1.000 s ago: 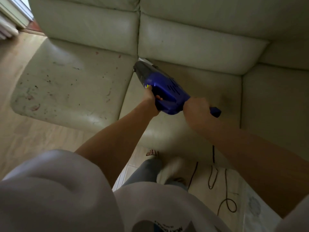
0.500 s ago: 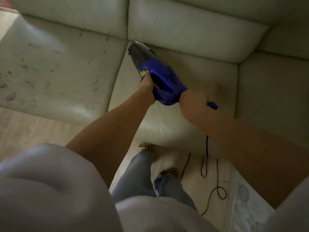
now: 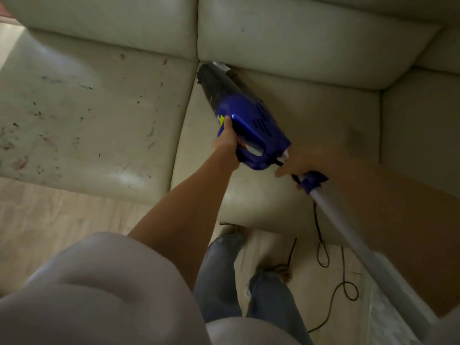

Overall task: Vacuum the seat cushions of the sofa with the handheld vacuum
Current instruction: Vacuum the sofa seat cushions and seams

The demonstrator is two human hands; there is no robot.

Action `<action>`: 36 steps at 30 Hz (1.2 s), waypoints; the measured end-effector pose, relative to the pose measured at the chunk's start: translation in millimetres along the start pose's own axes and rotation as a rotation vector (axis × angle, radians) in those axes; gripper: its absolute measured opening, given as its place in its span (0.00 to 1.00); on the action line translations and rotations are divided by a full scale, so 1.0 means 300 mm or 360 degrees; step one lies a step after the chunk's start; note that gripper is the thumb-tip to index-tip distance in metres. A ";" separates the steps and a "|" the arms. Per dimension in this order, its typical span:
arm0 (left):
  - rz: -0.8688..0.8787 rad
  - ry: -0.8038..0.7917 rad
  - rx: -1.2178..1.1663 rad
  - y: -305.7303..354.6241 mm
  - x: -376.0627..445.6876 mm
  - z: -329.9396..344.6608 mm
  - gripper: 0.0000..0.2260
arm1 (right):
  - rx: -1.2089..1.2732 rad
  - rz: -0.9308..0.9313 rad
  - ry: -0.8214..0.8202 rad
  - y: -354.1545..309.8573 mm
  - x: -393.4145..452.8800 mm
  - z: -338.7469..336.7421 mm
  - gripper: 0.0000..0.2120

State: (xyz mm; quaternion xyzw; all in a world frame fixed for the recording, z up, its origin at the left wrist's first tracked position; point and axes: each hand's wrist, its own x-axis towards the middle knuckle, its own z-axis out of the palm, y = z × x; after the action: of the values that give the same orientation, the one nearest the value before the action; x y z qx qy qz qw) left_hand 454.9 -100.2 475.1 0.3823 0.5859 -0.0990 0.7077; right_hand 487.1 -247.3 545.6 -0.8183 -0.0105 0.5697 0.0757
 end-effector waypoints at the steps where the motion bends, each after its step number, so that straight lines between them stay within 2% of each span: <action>1: 0.0011 0.0013 0.0018 -0.001 -0.002 -0.013 0.28 | 0.0091 -0.0001 0.0010 0.006 -0.003 0.026 0.09; 6: 0.0073 0.0053 0.0120 0.000 -0.068 -0.074 0.26 | 0.0233 -0.0010 0.0056 -0.006 -0.030 0.120 0.02; 10: 0.0103 0.0046 0.0186 -0.072 -0.138 -0.073 0.27 | 0.0296 -0.0009 0.0010 0.077 -0.080 0.173 0.06; 14: 0.0080 0.0045 0.0170 -0.203 -0.163 -0.048 0.28 | 0.0316 0.0020 0.0096 0.215 -0.084 0.234 0.10; 17: 0.0123 0.0022 0.0120 -0.218 -0.137 -0.020 0.27 | 0.0275 0.0023 0.0089 0.224 -0.051 0.222 0.11; 21: 0.0147 -0.0035 0.0141 -0.122 -0.066 0.030 0.31 | 0.0232 -0.0037 0.0120 0.150 -0.016 0.151 0.02; 23: 0.0152 0.0002 0.0181 -0.066 -0.018 0.063 0.33 | 0.0257 -0.0040 0.0151 0.114 0.021 0.107 0.03; 29: 0.0145 0.0046 0.0236 -0.020 0.045 0.147 0.27 | 0.0322 -0.0050 0.0230 0.128 0.089 0.037 0.03; 32: 0.0132 0.0031 0.0205 -0.055 0.024 0.157 0.29 | 0.0316 -0.0091 0.0226 0.177 0.094 0.038 0.03; 36: 0.0153 0.0003 0.0267 -0.120 -0.076 0.173 0.22 | 0.0331 -0.0108 0.0168 0.263 0.045 0.062 0.04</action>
State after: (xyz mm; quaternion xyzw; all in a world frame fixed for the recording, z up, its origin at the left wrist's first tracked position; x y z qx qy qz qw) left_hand 466.2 -166.1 481.7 0.4682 0.5571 -0.1133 0.6764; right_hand 469.0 -321.9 516.1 -0.8341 0.0250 0.5209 0.1798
